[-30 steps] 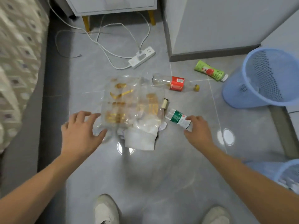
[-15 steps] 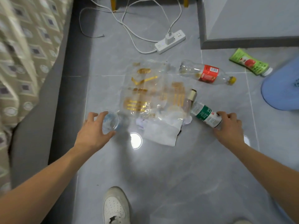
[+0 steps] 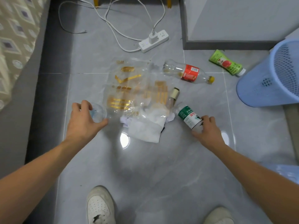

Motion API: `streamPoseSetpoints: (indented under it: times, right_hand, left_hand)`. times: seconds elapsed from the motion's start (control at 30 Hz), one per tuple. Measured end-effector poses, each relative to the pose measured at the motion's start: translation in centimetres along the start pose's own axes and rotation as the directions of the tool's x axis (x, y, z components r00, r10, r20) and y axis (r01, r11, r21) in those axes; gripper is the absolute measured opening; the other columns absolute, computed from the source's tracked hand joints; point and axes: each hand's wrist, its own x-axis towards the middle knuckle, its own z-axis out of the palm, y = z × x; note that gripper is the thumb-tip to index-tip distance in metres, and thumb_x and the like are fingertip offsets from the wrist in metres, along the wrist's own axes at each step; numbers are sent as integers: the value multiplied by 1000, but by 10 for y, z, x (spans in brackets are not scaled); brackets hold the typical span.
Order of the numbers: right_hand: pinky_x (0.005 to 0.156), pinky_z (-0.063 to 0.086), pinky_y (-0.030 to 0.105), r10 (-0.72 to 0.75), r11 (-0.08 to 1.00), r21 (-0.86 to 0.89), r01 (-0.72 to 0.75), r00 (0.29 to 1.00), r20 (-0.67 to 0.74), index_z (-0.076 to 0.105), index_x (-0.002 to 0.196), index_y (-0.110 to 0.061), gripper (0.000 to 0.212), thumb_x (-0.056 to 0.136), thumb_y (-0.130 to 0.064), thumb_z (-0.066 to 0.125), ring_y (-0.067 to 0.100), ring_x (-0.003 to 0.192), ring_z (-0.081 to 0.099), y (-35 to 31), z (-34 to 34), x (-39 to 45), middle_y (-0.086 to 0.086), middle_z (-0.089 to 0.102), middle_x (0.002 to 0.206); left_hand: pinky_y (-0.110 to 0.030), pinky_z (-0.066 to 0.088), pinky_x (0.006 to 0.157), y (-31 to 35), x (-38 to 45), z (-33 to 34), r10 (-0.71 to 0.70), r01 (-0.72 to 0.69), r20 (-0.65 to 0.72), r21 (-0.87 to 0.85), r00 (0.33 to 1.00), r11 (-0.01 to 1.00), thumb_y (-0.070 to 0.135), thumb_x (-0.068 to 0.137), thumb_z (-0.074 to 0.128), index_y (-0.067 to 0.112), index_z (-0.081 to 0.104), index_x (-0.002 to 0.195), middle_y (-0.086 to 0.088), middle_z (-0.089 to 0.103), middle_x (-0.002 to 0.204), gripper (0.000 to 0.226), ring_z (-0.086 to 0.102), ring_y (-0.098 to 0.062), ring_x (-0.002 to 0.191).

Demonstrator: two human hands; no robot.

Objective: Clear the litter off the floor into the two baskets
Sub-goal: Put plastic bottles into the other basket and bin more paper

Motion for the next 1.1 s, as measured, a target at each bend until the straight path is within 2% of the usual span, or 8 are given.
streamPoseSetpoints:
  times: [0.2,0.4,0.53,0.63,0.73,0.83,1.03,1.1]
  right_hand:
    - [72,38,34,121,989,82,-126,991,63,50,119,-6,56,79,-31,80,32,85,56,-25,-81,-61,9,47,114]
    - [75,42,34,248,949,193,-250,968,37,55,111,-12,51,75,-39,80,23,88,55,-48,-220,-107,2,51,107]
    - [73,45,32,263,939,238,-249,964,-26,61,108,-19,51,70,-45,81,17,89,57,-37,-316,-102,-1,58,107]
    - [75,51,36,298,928,271,-255,946,-129,61,104,-21,52,64,-48,81,21,88,61,-9,-367,-76,0,59,104]
    - [60,42,31,327,918,293,-266,927,-183,60,98,-20,53,61,-52,79,19,79,62,28,-404,-40,0,61,97]
    - [59,41,30,358,918,250,-309,915,-183,61,97,-18,48,65,-46,83,21,79,62,72,-425,-5,0,63,94]
    - [66,44,30,361,932,15,-361,932,-5,60,106,-15,53,67,-44,81,30,92,66,140,-419,54,7,64,105]
    - [67,46,30,355,935,-31,-354,933,60,57,104,-16,47,70,-40,81,31,94,67,153,-405,66,6,62,104]
  left_hand:
    - [-44,52,76,86,-39,-59,134,-134,46,-7,990,991,51,68,86,26,41,104,4,36,111,62,53,-25,91]
    - [-39,51,69,242,-55,-118,305,-294,135,-90,943,951,61,67,82,33,39,99,10,39,110,60,60,-20,88]
    - [-37,48,66,367,-56,-127,477,-468,161,-95,864,879,67,66,79,33,38,100,10,43,110,63,61,-20,84]
    - [-36,47,67,453,-56,-100,555,-532,171,-164,814,831,67,67,79,32,40,102,10,42,111,63,58,-19,83]
    - [-34,47,68,516,-50,-54,611,-582,174,-192,772,790,65,66,80,31,40,103,10,41,110,65,57,-18,83]
    - [-36,50,69,563,-42,0,637,-597,220,-223,739,770,59,64,86,26,41,104,6,43,110,68,55,-19,85]
    - [-35,41,62,608,-22,97,611,-606,344,-137,713,784,55,64,86,26,39,103,5,42,110,68,54,-23,80]
    - [-37,47,62,614,-21,121,611,-623,368,-100,701,776,57,64,86,25,40,105,4,43,110,69,53,-22,80]
